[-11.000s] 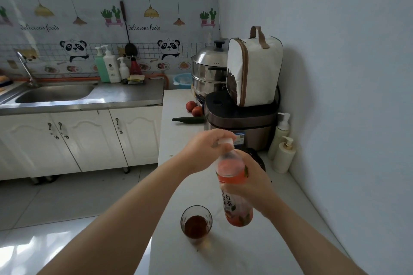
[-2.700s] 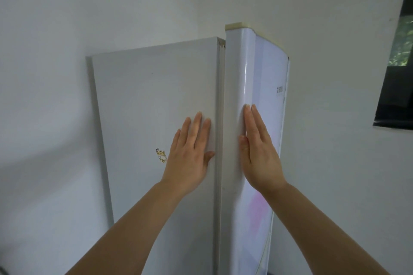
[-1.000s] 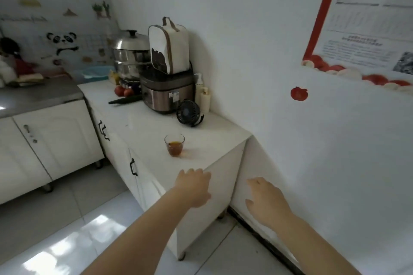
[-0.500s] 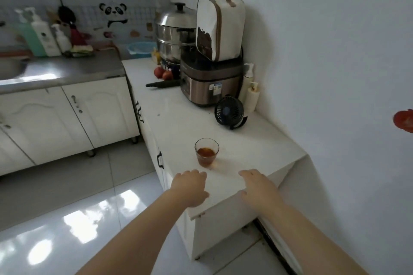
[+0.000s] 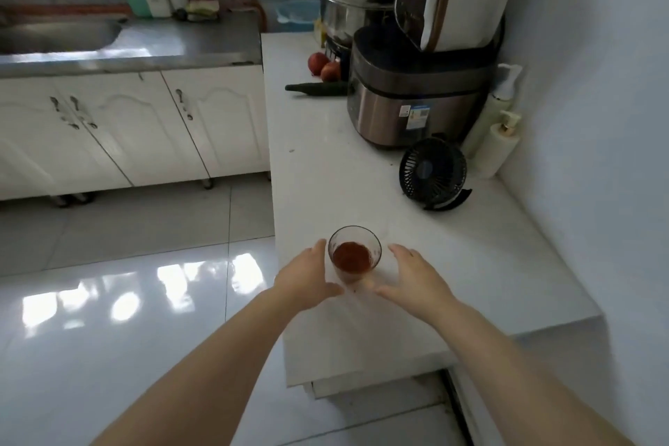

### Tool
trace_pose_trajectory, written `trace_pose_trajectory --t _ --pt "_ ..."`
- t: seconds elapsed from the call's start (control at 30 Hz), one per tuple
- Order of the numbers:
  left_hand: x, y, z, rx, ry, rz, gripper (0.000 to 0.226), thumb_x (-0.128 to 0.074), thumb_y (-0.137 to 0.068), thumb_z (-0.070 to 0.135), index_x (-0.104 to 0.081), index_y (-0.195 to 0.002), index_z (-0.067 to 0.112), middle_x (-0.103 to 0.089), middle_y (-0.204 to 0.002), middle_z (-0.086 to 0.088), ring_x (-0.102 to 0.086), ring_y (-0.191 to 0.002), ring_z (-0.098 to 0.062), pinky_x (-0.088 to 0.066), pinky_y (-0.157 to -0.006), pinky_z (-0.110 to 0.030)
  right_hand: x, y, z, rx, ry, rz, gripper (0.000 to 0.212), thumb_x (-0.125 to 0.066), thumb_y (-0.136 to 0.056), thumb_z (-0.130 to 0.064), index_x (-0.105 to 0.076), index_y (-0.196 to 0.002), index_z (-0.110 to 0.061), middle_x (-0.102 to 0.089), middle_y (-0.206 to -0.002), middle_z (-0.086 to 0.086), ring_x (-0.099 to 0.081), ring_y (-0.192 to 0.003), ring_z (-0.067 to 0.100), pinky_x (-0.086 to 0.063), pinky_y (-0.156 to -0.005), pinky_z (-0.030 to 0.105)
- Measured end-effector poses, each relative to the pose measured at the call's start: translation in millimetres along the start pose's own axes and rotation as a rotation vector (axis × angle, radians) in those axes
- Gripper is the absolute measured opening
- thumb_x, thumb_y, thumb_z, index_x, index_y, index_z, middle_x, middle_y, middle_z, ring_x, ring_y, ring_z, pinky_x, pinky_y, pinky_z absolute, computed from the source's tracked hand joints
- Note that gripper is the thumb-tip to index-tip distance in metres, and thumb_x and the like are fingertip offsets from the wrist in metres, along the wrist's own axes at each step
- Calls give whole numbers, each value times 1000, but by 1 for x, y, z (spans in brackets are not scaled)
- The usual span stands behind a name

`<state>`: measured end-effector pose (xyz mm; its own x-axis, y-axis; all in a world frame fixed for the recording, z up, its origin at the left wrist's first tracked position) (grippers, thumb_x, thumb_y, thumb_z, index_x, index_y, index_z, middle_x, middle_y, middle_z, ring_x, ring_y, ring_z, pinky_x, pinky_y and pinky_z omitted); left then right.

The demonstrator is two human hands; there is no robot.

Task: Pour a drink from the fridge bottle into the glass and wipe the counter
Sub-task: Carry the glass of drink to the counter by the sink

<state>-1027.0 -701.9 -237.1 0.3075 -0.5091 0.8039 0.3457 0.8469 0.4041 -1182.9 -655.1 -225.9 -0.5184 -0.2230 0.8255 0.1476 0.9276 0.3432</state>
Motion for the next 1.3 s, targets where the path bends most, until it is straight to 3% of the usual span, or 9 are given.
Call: trace_pose_trajectory --t 0.17,0.33,0.77,1.3 --pt "-5 -17 3 -20 189 37 106 -80 -70 37 -13 -149 18 -42 -145 -5 -43 -131 -24 -37 -102 -31 -2 -25 -8 122 -89 -18 91 -77 -67 -40 -29 -141 -18 -41 -142 4 -38 -131 20 -33 -107 32" --pt "-3 -21 6 -26 224 105 90 -81 -68 32 -30 -140 14 -53 -136 -2 -52 -120 -23 -41 -94 -29 2 -31 -17 199 -185 24 76 -80 -66 -30 -43 -131 -20 -53 -130 -1 -49 -120 17 -35 -89 21" --pt "49 -16 34 -100 209 177 87 -81 -68 36 -35 -138 14 -56 -133 -1 -53 -119 -21 -43 -94 -31 46 -33 -34 214 -281 48 77 -80 -67 -15 -40 -133 -17 -52 -134 0 -52 -119 16 -38 -90 24" --pt "108 22 28 -73 192 220 92 -81 -64 46 -35 -138 15 -56 -131 -2 -54 -115 -21 -48 -96 -35 78 -13 -97 317 -254 2 82 -80 -67 -13 -37 -137 -14 -51 -133 3 -56 -109 15 -44 -84 23"
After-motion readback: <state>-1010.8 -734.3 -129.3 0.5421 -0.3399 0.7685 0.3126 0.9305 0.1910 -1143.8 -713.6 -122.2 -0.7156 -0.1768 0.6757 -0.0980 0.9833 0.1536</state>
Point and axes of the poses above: each hand's wrist, its own y-axis away from the middle knuckle, its own x-axis out of the back of the hand, z = x × y, the point moved 9 cm from there along -y, towards the middle knuckle
